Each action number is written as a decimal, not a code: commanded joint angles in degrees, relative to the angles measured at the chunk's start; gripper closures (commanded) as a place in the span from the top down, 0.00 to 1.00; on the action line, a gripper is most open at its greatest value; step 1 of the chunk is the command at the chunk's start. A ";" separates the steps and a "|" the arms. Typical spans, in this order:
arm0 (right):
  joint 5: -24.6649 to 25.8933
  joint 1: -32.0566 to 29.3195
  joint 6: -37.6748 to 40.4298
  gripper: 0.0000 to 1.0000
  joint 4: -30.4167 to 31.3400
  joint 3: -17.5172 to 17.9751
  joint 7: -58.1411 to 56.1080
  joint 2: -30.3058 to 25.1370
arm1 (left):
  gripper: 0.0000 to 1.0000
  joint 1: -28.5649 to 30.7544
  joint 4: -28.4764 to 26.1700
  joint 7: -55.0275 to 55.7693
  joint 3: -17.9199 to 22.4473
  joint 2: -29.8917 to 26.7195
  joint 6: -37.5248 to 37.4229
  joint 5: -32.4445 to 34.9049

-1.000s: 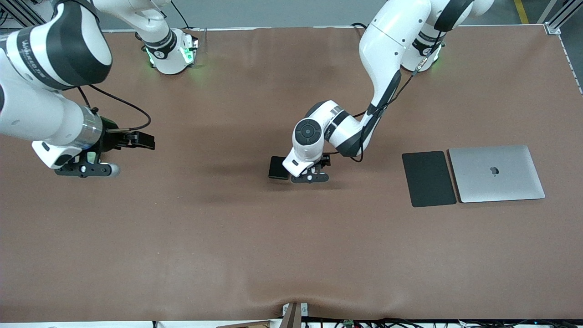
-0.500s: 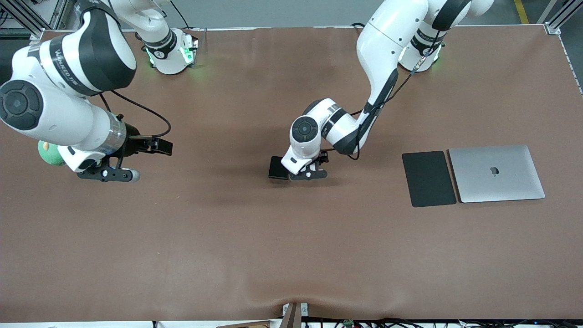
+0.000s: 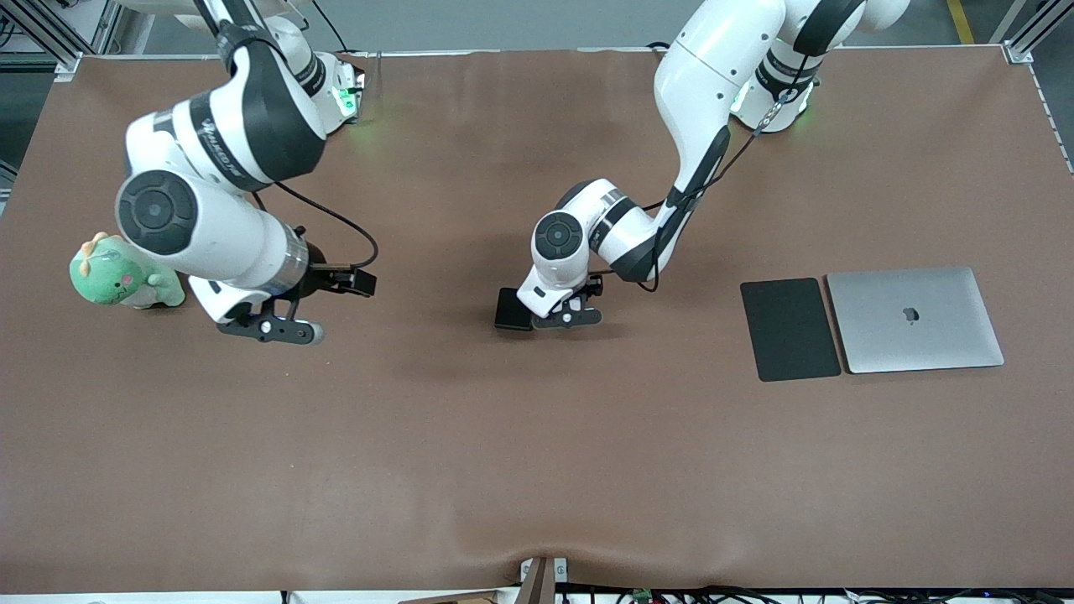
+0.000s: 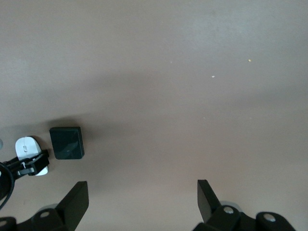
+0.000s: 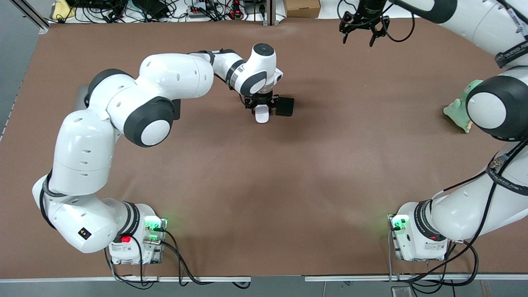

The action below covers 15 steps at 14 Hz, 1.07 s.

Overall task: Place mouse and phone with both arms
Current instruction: 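Lift the mouse with the left gripper while the right gripper reaches the phone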

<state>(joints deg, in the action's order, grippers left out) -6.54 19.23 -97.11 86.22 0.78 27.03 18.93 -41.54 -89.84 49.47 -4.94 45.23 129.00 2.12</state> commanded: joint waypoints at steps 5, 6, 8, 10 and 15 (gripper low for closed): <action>-1.28 0.98 -7.10 1.00 3.84 -0.34 0.92 2.25 | 0.61 0.40 -0.86 -0.42 0.46 -4.18 -4.89 0.43; -1.28 1.33 -10.09 1.00 6.39 -0.34 0.92 1.99 | 0.60 1.10 -0.86 -1.29 0.46 -4.97 -5.94 0.43; -1.28 3.61 -12.40 1.00 7.29 -0.34 1.01 2.34 | 0.59 2.42 -0.95 -3.05 0.46 -6.99 -8.58 0.43; -1.20 5.90 -16.25 1.00 7.20 -0.43 4.06 4.09 | 0.59 4.35 -0.95 -4.90 0.46 -9.01 -11.21 0.43; -0.23 12.48 -23.82 1.00 5.53 -0.52 10.85 11.64 | 0.59 13.29 -3.48 -14.20 0.46 -15.07 -16.59 0.43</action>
<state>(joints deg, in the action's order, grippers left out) -6.68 28.96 -118.95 93.51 0.90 35.60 27.10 -32.20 -89.86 39.14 -4.18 33.88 113.44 2.12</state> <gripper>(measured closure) 0.000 0.374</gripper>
